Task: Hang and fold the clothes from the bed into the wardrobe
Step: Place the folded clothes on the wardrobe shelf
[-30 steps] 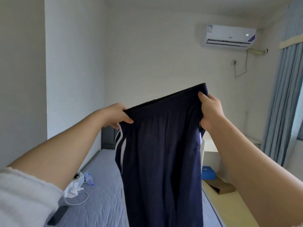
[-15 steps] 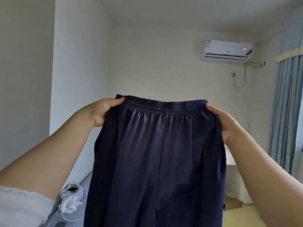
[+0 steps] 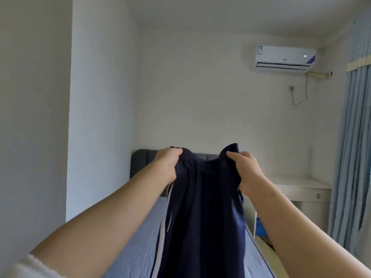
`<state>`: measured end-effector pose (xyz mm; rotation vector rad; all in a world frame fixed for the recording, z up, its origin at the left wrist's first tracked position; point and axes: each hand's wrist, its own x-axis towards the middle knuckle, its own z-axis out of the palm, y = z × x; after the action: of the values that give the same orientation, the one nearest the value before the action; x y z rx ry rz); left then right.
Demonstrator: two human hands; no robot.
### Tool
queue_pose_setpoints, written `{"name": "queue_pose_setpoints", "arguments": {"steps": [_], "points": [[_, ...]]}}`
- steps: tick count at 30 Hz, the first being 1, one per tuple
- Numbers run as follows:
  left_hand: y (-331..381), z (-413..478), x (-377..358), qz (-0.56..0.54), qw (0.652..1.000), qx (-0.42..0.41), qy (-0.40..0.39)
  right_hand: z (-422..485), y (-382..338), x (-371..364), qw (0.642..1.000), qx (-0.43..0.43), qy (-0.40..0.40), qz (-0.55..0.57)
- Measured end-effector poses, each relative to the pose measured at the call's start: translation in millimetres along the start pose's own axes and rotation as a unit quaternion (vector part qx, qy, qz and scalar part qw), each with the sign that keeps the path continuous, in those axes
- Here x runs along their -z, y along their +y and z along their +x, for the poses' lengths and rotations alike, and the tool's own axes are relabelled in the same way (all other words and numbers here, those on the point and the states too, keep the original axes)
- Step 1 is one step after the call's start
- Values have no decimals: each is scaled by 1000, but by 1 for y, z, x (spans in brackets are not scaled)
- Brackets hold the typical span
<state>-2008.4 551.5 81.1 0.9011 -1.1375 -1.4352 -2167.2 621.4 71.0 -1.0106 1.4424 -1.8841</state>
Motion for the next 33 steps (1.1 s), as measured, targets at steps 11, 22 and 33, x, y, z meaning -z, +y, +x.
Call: {"name": "queue_pose_setpoints", "arguments": {"steps": [11, 22, 33], "points": [[2, -22, -22, 99, 985, -91, -109, -25, -4, -17, 958, 33, -285, 26], [12, -26, 17, 83, 971, -136, -179, -19, 1, -4, 964, 197, -130, -127], [21, -50, 66, 91, 972, -135, -170, -29, -8, -26, 961, 117, -249, -15]]}}
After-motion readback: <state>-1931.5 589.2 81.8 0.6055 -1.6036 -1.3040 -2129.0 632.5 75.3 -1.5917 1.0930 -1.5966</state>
